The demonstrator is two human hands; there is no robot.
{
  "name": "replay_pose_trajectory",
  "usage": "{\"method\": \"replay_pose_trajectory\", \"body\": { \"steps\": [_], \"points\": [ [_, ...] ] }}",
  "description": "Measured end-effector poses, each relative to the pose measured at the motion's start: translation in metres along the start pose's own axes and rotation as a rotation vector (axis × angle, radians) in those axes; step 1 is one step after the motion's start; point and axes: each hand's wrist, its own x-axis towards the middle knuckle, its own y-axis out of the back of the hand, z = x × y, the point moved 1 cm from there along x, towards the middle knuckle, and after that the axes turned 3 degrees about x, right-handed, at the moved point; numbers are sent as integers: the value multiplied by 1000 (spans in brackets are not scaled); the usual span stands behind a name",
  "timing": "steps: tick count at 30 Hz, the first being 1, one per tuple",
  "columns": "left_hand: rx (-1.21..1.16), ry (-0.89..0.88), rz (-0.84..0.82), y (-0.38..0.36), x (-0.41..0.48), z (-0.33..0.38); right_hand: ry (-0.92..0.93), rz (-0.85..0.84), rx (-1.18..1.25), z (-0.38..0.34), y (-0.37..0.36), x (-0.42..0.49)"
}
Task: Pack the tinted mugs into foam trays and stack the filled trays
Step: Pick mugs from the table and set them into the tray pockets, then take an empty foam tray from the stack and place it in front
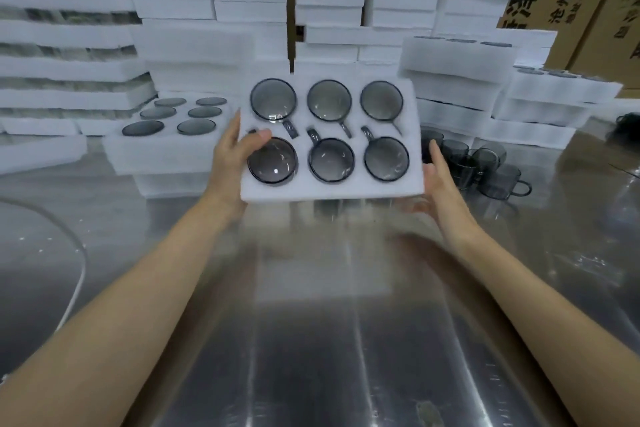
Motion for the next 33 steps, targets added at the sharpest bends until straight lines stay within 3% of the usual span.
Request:
{"method": "replay_pose_trajectory", "body": {
  "steps": [4,9,13,18,24,30,33],
  "points": [
    [-204,-107,266,7,8,42,-30,-15,-81,12,-2,4],
    [-257,-277,689,-1,11,81,-19,-64,-175,12,-9,3],
    [-253,-196,901,-1,24,77,-27,-66,-193,11,-10,2],
    [-80,6,1013,10,35,54,-40,-85,-233,8,-12,0],
    [41,-16,1063,13,45,51,-41,-95,-273,7,-14,-2],
    [646,106,1104,36,47,42,-42,-126,-362,5,-15,-4],
    [756,72,1083,49,38,30,-39,-127,-404,6,-15,-3]
  ]
}}
